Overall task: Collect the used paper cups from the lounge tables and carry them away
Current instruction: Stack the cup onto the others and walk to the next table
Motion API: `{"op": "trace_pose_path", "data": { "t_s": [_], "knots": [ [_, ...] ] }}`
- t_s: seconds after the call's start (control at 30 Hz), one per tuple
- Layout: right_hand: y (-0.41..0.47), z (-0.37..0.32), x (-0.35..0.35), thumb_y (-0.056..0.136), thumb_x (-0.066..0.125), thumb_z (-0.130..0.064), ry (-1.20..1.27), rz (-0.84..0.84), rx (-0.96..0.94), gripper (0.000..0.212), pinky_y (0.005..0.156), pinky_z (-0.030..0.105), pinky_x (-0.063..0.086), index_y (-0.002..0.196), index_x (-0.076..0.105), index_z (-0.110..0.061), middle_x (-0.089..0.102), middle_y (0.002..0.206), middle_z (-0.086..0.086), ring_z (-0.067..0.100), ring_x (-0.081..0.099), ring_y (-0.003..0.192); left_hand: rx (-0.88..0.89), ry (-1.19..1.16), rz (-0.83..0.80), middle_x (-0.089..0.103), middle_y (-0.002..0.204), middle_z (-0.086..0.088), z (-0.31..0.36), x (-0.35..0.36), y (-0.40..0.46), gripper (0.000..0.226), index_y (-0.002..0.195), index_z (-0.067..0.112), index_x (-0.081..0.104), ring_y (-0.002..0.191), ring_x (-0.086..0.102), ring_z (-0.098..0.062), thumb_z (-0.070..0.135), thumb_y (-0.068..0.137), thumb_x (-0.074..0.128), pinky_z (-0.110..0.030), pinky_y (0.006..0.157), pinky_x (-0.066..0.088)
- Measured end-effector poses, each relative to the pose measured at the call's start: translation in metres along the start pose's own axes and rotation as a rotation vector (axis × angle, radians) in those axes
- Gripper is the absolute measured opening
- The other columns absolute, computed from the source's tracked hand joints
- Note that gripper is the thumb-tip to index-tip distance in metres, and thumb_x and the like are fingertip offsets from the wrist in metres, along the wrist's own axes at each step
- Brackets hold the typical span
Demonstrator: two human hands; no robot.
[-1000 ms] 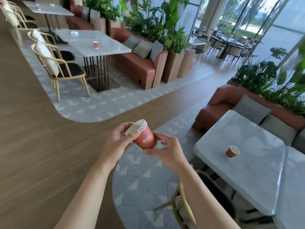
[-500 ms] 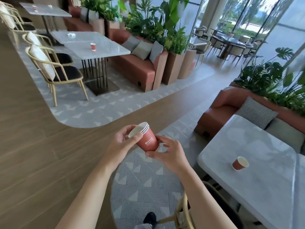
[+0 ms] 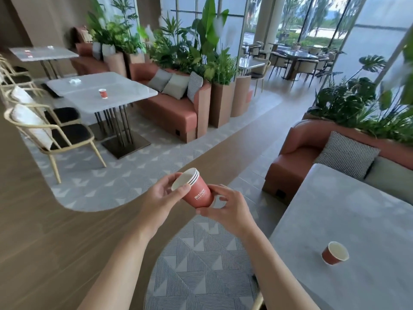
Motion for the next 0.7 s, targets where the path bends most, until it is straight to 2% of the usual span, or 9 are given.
{"op": "trace_pose_path", "data": {
  "t_s": [0.1, 0.2, 0.27, 0.33, 0.37, 0.47, 0.6, 0.7],
  "knots": [
    [0.013, 0.023, -0.025, 0.069, 0.097, -0.035, -0.006, 0.027, 0.022, 0.057, 0.087, 0.002, 0.043, 0.115, 0.07, -0.054, 0.074, 0.112, -0.02, 0.001, 0.068, 0.107, -0.017, 0.03, -0.038, 0.074, 0.125, 0.011, -0.01, 0.027, 0.03, 0.072, 0.132, 0.042, 0.068, 0.117, 0.071, -0.011, 0.078, 0.072, 0.081, -0.035, 0.094, 0.057],
    [0.018, 0.045, -0.047, 0.069, 0.097, -0.033, 0.006, 0.068, 0.042, 0.058, 0.086, 0.005, 0.045, 0.119, 0.072, -0.048, 0.075, 0.111, -0.019, 0.002, 0.068, 0.108, -0.02, 0.077, -0.097, 0.074, 0.125, 0.009, -0.016, 0.051, 0.053, 0.069, 0.136, 0.041, 0.065, 0.117, 0.071, -0.013, 0.076, 0.078, 0.079, -0.046, 0.101, 0.058],
    [0.023, 0.057, -0.059, 0.069, 0.097, -0.034, 0.032, 0.095, 0.053, 0.058, 0.095, 0.017, 0.047, 0.116, 0.071, -0.052, 0.075, 0.111, -0.019, 0.003, 0.067, 0.109, -0.014, 0.102, -0.116, 0.075, 0.122, 0.008, -0.019, 0.064, 0.068, 0.07, 0.136, 0.041, 0.065, 0.114, 0.072, -0.016, 0.077, 0.078, 0.078, -0.053, 0.104, 0.057],
    [0.027, 0.07, -0.067, 0.068, 0.096, -0.038, 0.033, 0.126, 0.08, 0.057, 0.102, 0.03, 0.048, 0.116, 0.069, -0.055, 0.074, 0.113, -0.022, 0.003, 0.067, 0.111, -0.027, 0.097, -0.145, 0.075, 0.12, 0.008, -0.021, 0.078, 0.083, 0.068, 0.133, 0.043, 0.067, 0.114, 0.072, -0.016, 0.077, 0.075, 0.079, -0.054, 0.106, 0.056],
    [0.028, 0.077, -0.07, 0.068, 0.096, -0.039, 0.03, 0.146, 0.095, 0.058, 0.102, 0.033, 0.049, 0.117, 0.07, -0.054, 0.074, 0.113, -0.023, 0.002, 0.067, 0.111, -0.038, 0.094, -0.167, 0.076, 0.12, 0.008, -0.023, 0.085, 0.09, 0.067, 0.13, 0.043, 0.069, 0.114, 0.072, -0.016, 0.077, 0.074, 0.08, -0.052, 0.106, 0.056],
    [0.028, 0.101, -0.08, 0.069, 0.095, -0.045, 0.026, 0.218, 0.149, 0.06, 0.1, 0.032, 0.049, 0.125, 0.072, -0.045, 0.073, 0.114, -0.027, 0.001, 0.066, 0.113, -0.058, 0.1, -0.248, 0.076, 0.12, 0.006, -0.03, 0.108, 0.11, 0.065, 0.129, 0.042, 0.069, 0.115, 0.072, -0.019, 0.076, 0.074, 0.08, -0.051, 0.106, 0.056],
    [0.028, 0.124, -0.101, 0.067, 0.095, -0.051, -0.013, 0.316, 0.245, 0.065, 0.096, 0.03, 0.049, 0.127, 0.073, -0.042, 0.073, 0.113, -0.023, 0.003, 0.067, 0.111, -0.085, 0.073, -0.374, 0.076, 0.121, 0.002, -0.041, 0.142, 0.14, 0.066, 0.132, 0.037, 0.069, 0.115, 0.072, -0.024, 0.07, 0.076, 0.08, -0.047, 0.102, 0.059],
    [0.03, 0.131, -0.119, 0.065, 0.093, -0.051, -0.038, 0.403, 0.304, 0.065, 0.098, 0.034, 0.05, 0.126, 0.075, -0.038, 0.074, 0.113, -0.02, 0.007, 0.068, 0.11, -0.105, 0.008, -0.47, 0.076, 0.122, -0.001, -0.049, 0.169, 0.171, 0.063, 0.13, 0.033, 0.071, 0.118, 0.069, -0.033, 0.064, 0.075, 0.081, -0.054, 0.105, 0.057]
  ]
}}
Point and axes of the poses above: each hand's wrist, its own y-axis towards the middle knuckle, its own x-axis out of the palm, z = x × y, the point moved 3 cm from there along y, towards the middle knuckle
